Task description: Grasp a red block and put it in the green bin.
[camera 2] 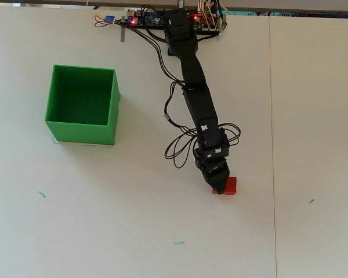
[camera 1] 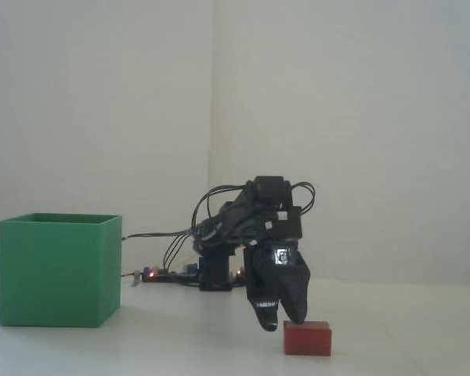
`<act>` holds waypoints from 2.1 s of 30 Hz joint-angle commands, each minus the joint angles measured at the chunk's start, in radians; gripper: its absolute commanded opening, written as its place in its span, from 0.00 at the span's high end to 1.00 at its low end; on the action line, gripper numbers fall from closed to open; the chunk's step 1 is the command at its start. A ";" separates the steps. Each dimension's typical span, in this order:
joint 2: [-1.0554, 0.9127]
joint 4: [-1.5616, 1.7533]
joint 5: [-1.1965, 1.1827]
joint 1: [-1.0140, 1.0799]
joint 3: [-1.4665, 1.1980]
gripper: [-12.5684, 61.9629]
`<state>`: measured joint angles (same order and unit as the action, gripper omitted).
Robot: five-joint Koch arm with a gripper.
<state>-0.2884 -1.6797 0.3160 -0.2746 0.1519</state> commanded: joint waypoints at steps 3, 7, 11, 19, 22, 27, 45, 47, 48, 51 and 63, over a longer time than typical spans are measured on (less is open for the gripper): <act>-0.003 0.023 0.011 -0.012 0.055 0.32; -0.003 0.023 0.012 -0.028 0.055 0.32; 0.011 0.021 0.014 -0.035 0.055 0.32; 0.058 0.031 0.023 -0.052 0.055 0.32; 0.081 0.049 0.025 -0.052 0.055 0.32; 0.095 0.051 0.025 -0.052 0.055 0.49; 0.087 -0.081 -0.021 -0.041 0.054 0.71; 0.095 -0.081 -0.012 -0.046 0.054 0.62; 0.098 -0.081 -0.011 -0.051 0.054 0.58; 0.110 -0.080 0.006 -0.064 0.054 0.56; 0.153 -0.054 0.003 -0.069 0.054 0.46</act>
<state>-0.1488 -1.6582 0.3191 -0.3359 0.2117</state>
